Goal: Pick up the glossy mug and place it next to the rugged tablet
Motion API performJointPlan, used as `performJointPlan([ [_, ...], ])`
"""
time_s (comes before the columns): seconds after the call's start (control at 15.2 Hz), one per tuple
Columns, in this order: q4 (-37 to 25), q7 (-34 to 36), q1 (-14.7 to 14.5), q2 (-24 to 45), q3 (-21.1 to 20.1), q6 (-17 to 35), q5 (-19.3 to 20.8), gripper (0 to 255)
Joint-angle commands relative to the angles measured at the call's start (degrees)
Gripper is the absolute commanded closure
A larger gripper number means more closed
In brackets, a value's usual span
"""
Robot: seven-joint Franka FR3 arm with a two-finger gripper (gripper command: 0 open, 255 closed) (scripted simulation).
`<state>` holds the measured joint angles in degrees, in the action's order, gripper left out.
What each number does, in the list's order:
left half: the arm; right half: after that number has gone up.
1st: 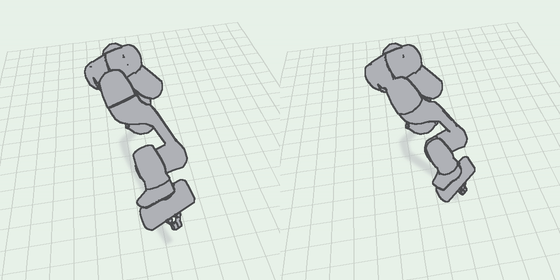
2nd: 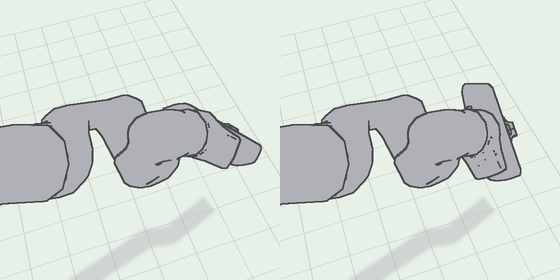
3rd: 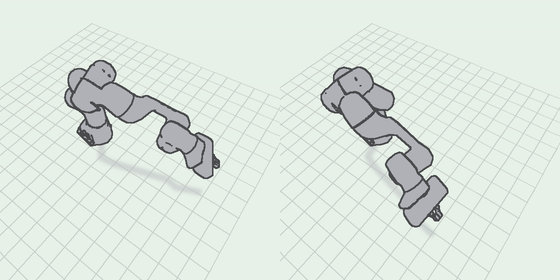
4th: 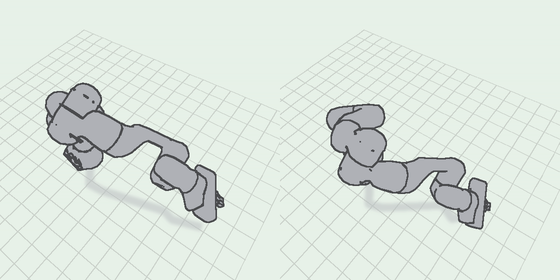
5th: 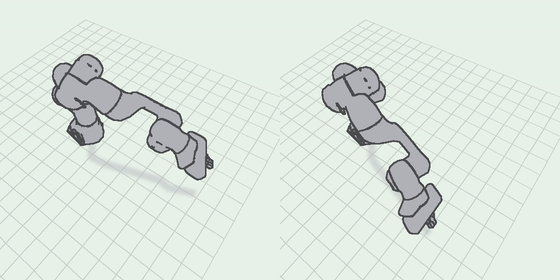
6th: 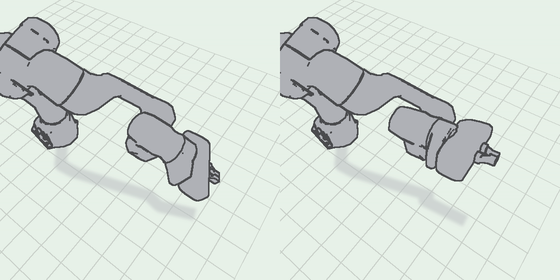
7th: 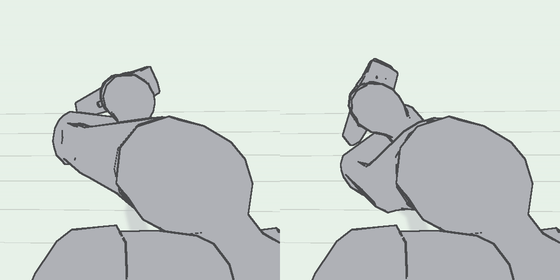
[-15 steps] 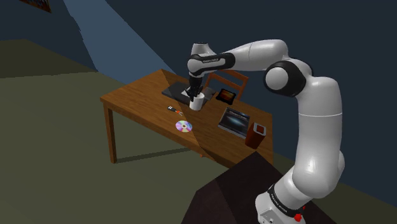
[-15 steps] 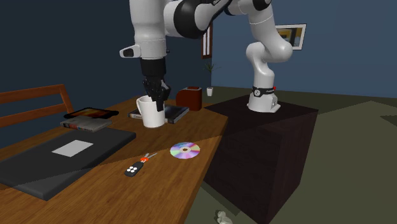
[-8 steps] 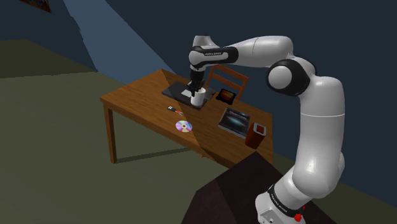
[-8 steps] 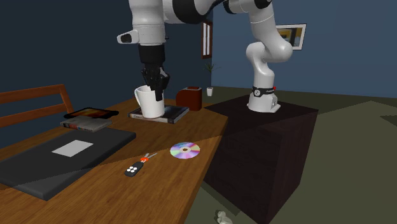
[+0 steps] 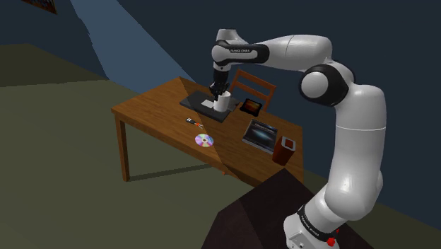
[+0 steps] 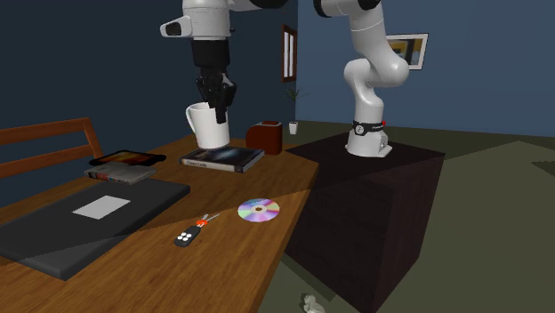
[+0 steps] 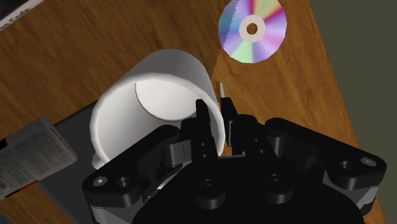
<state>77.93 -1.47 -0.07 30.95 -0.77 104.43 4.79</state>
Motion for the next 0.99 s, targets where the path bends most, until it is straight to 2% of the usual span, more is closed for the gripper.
performJointPlan([
  [0.0, -1.08, -0.13, 0.02, -0.15, 0.01, -1.24, -0.03, 255],
  [0.46, 3.48, -7.64, 5.91, -1.48, 2.01, 2.59, -0.41, 255],
  [0.92, 3.81, -15.32, 11.84, -0.11, 3.99, 4.94, -0.96, 255],
])
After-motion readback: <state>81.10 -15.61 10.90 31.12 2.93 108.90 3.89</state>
